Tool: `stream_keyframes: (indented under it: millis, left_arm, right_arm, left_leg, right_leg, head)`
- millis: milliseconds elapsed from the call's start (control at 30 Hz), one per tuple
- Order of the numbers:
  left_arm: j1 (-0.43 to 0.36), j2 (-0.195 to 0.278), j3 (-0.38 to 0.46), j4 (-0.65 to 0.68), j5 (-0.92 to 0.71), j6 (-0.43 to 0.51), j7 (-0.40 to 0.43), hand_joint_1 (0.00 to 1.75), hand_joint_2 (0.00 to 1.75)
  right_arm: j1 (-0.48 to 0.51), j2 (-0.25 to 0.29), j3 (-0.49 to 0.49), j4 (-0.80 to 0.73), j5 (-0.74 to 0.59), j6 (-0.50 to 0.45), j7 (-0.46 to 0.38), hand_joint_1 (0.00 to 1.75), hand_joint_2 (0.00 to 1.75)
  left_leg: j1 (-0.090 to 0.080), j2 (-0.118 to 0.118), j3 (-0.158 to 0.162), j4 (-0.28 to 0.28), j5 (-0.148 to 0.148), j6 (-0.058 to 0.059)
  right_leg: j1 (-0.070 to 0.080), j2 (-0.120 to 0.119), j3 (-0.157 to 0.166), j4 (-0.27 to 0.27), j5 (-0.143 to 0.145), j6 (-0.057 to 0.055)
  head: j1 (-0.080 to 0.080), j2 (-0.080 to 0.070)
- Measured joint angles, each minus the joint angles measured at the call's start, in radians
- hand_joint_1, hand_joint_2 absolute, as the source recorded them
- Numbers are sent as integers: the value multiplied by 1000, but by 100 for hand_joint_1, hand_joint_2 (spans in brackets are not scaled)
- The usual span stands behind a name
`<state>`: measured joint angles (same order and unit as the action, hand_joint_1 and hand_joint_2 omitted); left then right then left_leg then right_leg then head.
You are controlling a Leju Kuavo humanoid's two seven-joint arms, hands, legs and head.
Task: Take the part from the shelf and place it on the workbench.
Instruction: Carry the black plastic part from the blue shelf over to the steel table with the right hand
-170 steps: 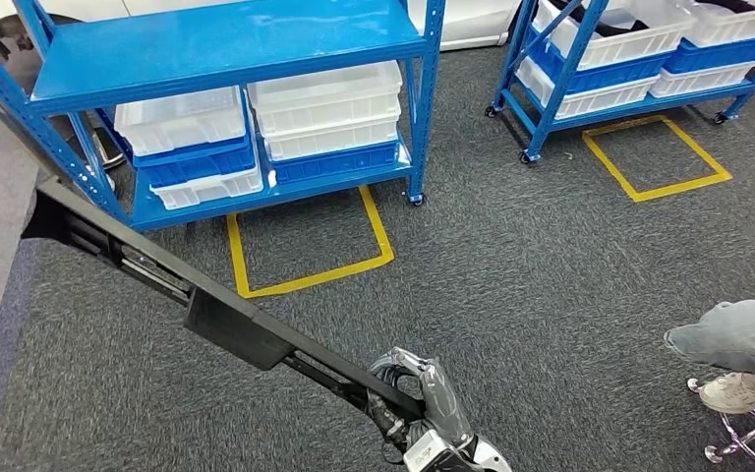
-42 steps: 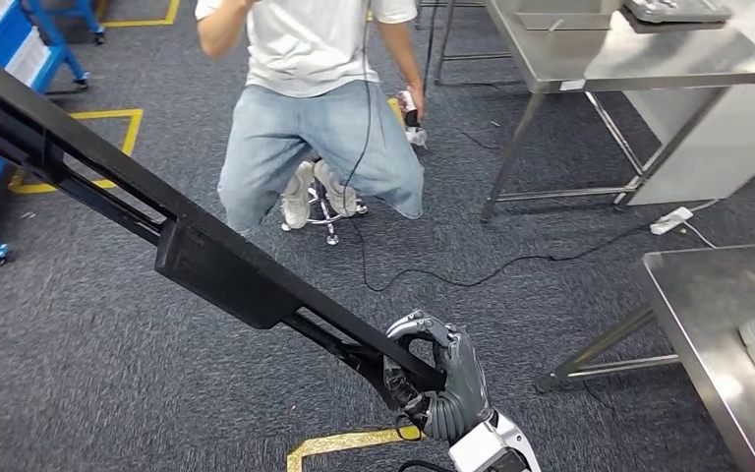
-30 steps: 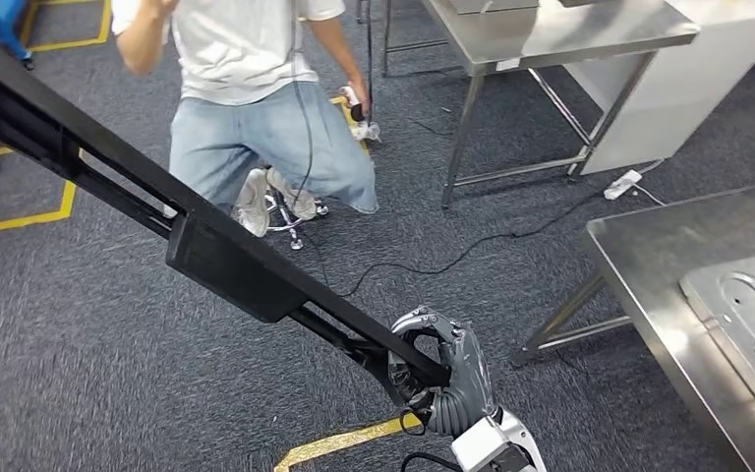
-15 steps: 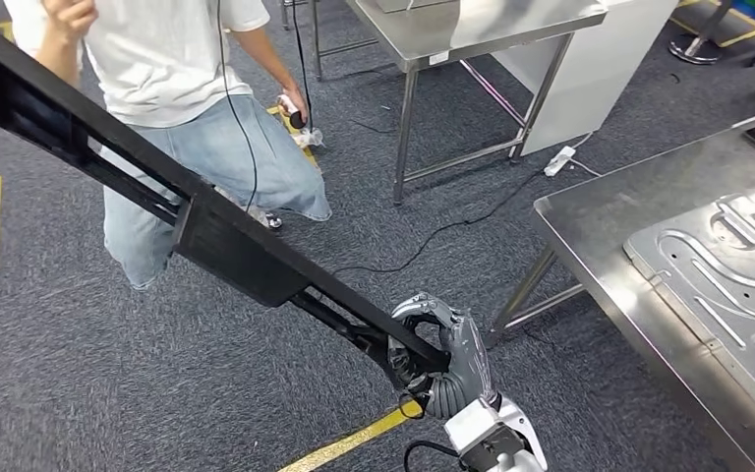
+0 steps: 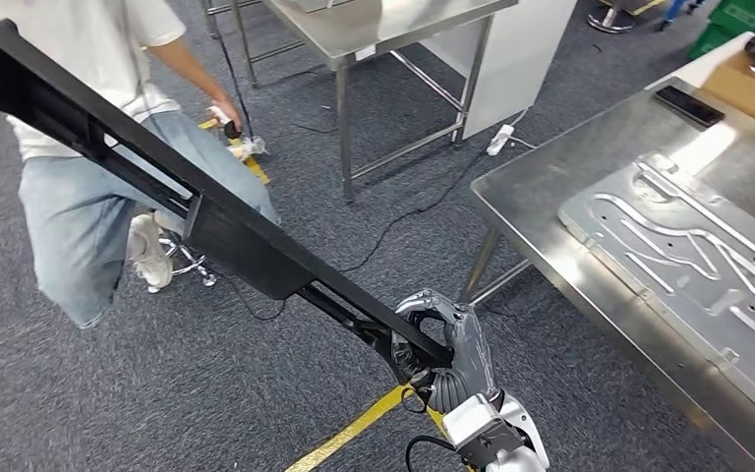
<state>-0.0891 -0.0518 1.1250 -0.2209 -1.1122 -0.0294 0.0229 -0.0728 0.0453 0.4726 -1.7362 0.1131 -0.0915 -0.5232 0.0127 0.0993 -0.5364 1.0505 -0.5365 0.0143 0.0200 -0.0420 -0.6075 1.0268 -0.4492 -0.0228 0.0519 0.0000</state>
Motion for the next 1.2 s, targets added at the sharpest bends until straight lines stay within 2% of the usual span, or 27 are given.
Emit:
stream_keyframes:
  millis: [67, 100, 133, 167, 200, 233, 267, 333, 400, 433, 467, 533, 600, 633, 667, 700, 733, 767, 833, 900, 933, 967, 1000, 1033, 1100, 1167, 1200]
  left_arm:
    - [0, 2, 0, 0, 0, 0, 1, 0, 175]
    - [1, 2, 0, 0, -1, 0, 1, 0, 175]
    - [3, 2, 0, 0, -1, -1, 2, 0, 175]
    - [5, 2, 0, 0, -1, -1, 3, 0, 175]
    - [6, 2, 0, 0, -1, -1, 4, 0, 175]
    - [8, 3, 0, 0, -1, 0, 4, 0, 175]
    - [8, 4, 0, 0, -1, 0, 5, 0, 175]
    - [8, 6, 1, 0, -1, 0, 5, 0, 175]
    - [5, 6, 1, 0, -1, 0, 5, 0, 175]
    - [3, 6, 1, 0, -1, 0, 6, 0, 175]
    - [2, 5, 1, 0, -1, 0, 6, 0, 175]
    - [2, 4, 1, 0, -1, 0, 6, 0, 175]
    - [3, 4, 1, 0, -1, 1, 6, 0, 175]
    - [3, 5, 1, 0, -1, 1, 6, 0, 175]
    - [4, 5, 1, 0, -1, 1, 6, 0, 175]
    - [4, 6, 1, 0, -1, 2, 6, 0, 175]
    - [4, 6, 2, 0, -1, 1, 6, 0, 175]
    - [4, 6, 2, 0, -1, 1, 6, 0, 175]
    - [4, 3, 2, 0, -1, 0, 6, 0, 175]
    - [3, 0, 2, 1, -1, 0, 6, 0, 175]
    - [2, -1, 2, 2, -1, 0, 6, 0, 175]
    - [1, 0, 2, 2, -1, 0, 6, 0, 175]
    - [0, 0, 2, 2, -1, 0, 6, 0, 175]
    - [0, 1, 2, 2, -1, 0, 6, 0, 175]
    - [0, 3, 2, 2, -2, 0, 6, 0, 175]
    - [2, 3, 2, 2, -2, 0, 6, 0, 175]
    - [4, 3, 2, 2, -2, 0, 7, 0, 175]
  right_arm:
    - [-3, 0, 0, 1, 2, -4, 0, 173, 175]
    - [-5, 0, 0, 2, 2, -6, 0, 173, 175]
    - [-6, 1, 0, 3, 3, -6, 0, 173, 175]
    - [-6, 1, 0, 4, 4, -7, 1, 173, 175]
    - [-6, 0, 0, 6, 5, -8, 2, 173, 175]
    - [-6, 0, 0, 7, 7, -8, 2, 173, 175]
    - [-6, 0, 0, 8, 8, -9, 3, 173, 175]
    - [-7, 0, 0, 9, 9, -10, 3, 173, 175]
    - [-7, 0, 0, 9, 10, -12, 4, 173, 175]
    - [-8, -1, 0, 10, 11, -13, 5, 173, 175]
    - [-8, -2, 0, 10, 11, -13, 5, 173, 175]
    - [-9, -4, 0, 10, 12, -15, 6, 173, 175]
    - [-12, -5, 0, 10, 12, -16, 6, 173, 175]
    - [-13, -5, 0, 10, 12, -17, 7, 173, 175]
    - [-13, -5, 0, 11, 12, -18, 7, 173, 175]
    - [-13, -6, 0, 12, 12, -19, 8, 173, 175]
    - [-13, -7, 0, 13, 12, -20, 8, 173, 175]
    - [-13, -7, 0, 13, 12, -21, 9, 173, 175]
    - [-15, -7, 0, 14, 12, -22, 9, 173, 175]
    - [-18, -8, 0, 13, 12, -22, 9, 173, 175]
    - [-19, -8, 0, 13, 12, -22, 9, 173, 175]
    - [-19, -8, 0, 13, 12, -23, 9, 173, 175]
    - [-18, -8, 0, 13, 12, -23, 9, 173, 175]
    - [-19, -8, 0, 13, 12, -23, 9, 173, 175]
    - [-21, -8, 0, 14, 12, -23, 9, 173, 175]
    - [-21, -7, 1, 16, 12, -23, 10, 173, 175]
    - [-21, -7, 1, 18, 12, -23, 10, 173, 175]
  left_leg:
    - [2, -53, -37, 84, -48, -4]
    - [2, -76, -71, 149, -79, -6]
    - [2, -87, -105, 211, -101, -8]
    - [2, -90, -129, 251, -107, -10]
    - [2, -91, -137, 253, -91, -11]
    - [2, -94, -127, 217, -56, -11]
    - [4, -104, -103, 151, -12, -12]
    - [7, -140, -59, 42, 39, -10]
    - [5, -154, -48, 14, 42, -4]
    - [4, -144, -47, 12, 44, 2]
    - [5, -135, -45, 10, 46, 7]
    - [9, -116, -43, 4, 49, 19]
    - [9, -96, -41, 2, 47, 28]
    - [8, -84, -41, 2, 45, 29]
    - [8, -72, -40, 2, 43, 30]
    - [7, -60, -38, 2, 41, 29]
    - [7, -49, -34, 2, 38, 28]
    - [6, -38, -28, 2, 34, 26]
    - [3, -19, -18, 0, 26, 21]
    - [1, 3, -10, -4, 21, 13]
    - [-1, 15, -6, -8, 20, 8]
    - [-1, 26, -1, -12, 17, 4]
    - [-1, 17, 3, -10, 11, -1]
    - [-1, -5, 0, 8, -3, -5]
    - [2, -69, -42, 104, -53, -10]
    - [3, -91, -110, 223, -96, -15]
    - [3, -93, -131, 247, -90, -17]
  right_leg:
    - [-11, 23, 11, -14, 6, -7]
    - [-13, 35, 12, -15, 5, -10]
    - [-14, 48, 12, -14, 5, -11]
    - [-14, 62, 12, -12, 3, -11]
    - [-14, 78, 13, -9, 2, -10]
    - [-15, 93, 13, -4, -1, -7]
    - [-17, 107, 13, 3, -5, -3]
    - [-17, 130, 7, 20, -14, 7]
    - [-17, 145, -1, 29, -18, 17]
    - [-17, 153, -3, 29, -17, 20]
    - [-17, 152, -5, 30, -17, 24]
    - [-15, 115, -23, 66, -40, 34]
    - [-17, 65, -78, 176, -97, 46]
    - [-21, 54, -113, 243, -123, 50]
    - [-23, 50, -139, 291, -136, 52]
    - [-25, 47, -150, 306, -130, 53]
    - [-25, 44, -138, 280, -104, 51]
    - [-22, 33, -107, 218, -65, 45]
    - [-6, -19, -39, 83, -12, 23]
    - [9, -52, -13, 25, -5, 6]
    - [12, -43, -14, 20, -5, 3]
    - [8, -28, -10, 13, -2, 0]
    - [2, -14, -3, 2, 1, -2]
    - [-4, -1, 5, -8, 5, -5]
    - [-10, 24, 16, -20, 9, -11]
    - [-11, 53, 17, -18, 7, -14]
    - [-12, 69, 18, -15, 5, -14]
  head:
    - [0, 0]
    - [0, 0]
    - [-1, 0]
    - [-1, 0]
    - [-1, 0]
    - [-1, 0]
    - [-1, 0]
    - [-1, 0]
    - [-1, 0]
    - [-1, 0]
    - [-1, 0]
    - [1, 0]
    - [3, 0]
    - [3, 0]
    - [3, 0]
    - [3, 0]
    - [3, 0]
    - [3, 0]
    - [3, 0]
    - [3, 0]
    - [3, 0]
    - [3, 0]
    - [2, 0]
    - [1, 0]
    - [-1, 0]
    - [-1, 0]
    - [-1, 0]
